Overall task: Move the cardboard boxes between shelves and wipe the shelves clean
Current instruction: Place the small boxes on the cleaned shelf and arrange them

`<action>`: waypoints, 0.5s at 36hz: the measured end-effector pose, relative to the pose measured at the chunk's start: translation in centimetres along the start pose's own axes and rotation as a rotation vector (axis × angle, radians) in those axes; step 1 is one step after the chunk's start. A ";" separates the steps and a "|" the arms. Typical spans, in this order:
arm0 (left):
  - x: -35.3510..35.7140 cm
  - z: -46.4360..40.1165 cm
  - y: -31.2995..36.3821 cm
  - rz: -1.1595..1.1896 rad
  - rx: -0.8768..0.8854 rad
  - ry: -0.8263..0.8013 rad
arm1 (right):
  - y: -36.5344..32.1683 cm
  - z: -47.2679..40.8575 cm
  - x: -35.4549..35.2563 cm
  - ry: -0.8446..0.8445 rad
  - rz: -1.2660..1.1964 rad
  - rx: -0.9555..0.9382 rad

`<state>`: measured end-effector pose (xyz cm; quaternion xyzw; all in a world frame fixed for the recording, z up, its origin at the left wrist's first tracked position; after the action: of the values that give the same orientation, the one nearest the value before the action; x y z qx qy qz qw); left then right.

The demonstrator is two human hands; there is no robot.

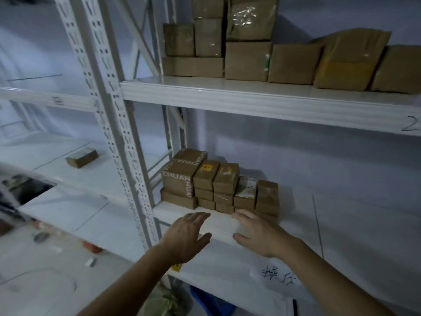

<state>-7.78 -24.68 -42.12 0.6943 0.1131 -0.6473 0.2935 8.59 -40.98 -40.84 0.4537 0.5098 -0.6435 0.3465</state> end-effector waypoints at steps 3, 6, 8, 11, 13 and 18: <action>-2.0 2.9 -3.3 0.016 -0.089 0.040 | -3.5 -2.4 1.0 -0.024 0.043 -0.084; -3.8 5.7 -7.1 0.017 -0.187 0.082 | -7.6 -5.0 1.9 -0.053 0.052 -0.163; -4.6 7.6 -10.1 0.015 -0.239 0.100 | -10.8 -6.7 2.4 -0.078 0.057 -0.217; -5.4 10.4 -15.0 -0.004 -0.294 0.112 | -15.6 -9.6 3.6 -0.107 0.075 -0.302; -5.9 12.4 -18.4 -0.001 -0.345 0.117 | -18.9 -11.8 4.8 -0.127 0.078 -0.353; -7.3 17.2 -27.4 -0.002 -0.462 0.155 | -27.6 -17.2 8.3 -0.160 0.082 -0.469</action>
<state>-37.80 -10.53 -42.04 0.6562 0.2810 -0.5492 0.4345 -15.39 -17.50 -40.40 0.3289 0.5971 -0.5270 0.5075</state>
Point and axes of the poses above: each hand's wrist, its own z-axis away from the middle knuckle, its own x-axis out of the palm, y = z × x, the point moved 3 cm from there along -z, towards the middle knuckle, and after that the axes turned 10 degrees about -x, right-handed, at the moved point
